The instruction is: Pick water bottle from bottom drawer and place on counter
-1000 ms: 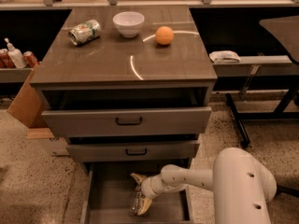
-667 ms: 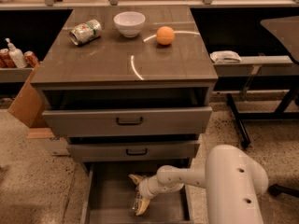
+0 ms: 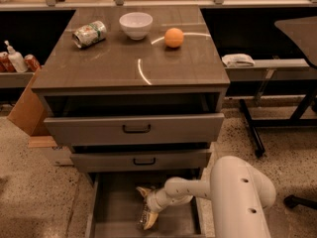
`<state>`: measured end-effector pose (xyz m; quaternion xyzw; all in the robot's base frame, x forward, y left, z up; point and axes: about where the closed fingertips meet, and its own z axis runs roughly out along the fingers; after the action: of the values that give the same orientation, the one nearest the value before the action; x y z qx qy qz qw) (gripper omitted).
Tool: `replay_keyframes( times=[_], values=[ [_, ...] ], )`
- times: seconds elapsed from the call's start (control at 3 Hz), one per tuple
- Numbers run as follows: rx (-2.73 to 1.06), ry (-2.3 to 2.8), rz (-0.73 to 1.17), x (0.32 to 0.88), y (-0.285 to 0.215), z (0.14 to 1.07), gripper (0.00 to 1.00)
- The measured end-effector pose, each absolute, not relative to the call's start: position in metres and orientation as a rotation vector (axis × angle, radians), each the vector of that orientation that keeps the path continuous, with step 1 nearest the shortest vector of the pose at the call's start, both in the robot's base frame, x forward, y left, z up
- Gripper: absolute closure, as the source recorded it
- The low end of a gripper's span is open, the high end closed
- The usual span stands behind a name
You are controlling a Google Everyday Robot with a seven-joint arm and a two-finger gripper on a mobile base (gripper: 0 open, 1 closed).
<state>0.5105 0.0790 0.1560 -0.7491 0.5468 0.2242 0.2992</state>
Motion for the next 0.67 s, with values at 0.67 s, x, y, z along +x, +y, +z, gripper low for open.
replay_keyframes(
  times=[0.67],
  values=[
    [-2.032, 1.463, 0.642, 0.5117, 0.0739, 0.1319, 0.0]
  ],
)
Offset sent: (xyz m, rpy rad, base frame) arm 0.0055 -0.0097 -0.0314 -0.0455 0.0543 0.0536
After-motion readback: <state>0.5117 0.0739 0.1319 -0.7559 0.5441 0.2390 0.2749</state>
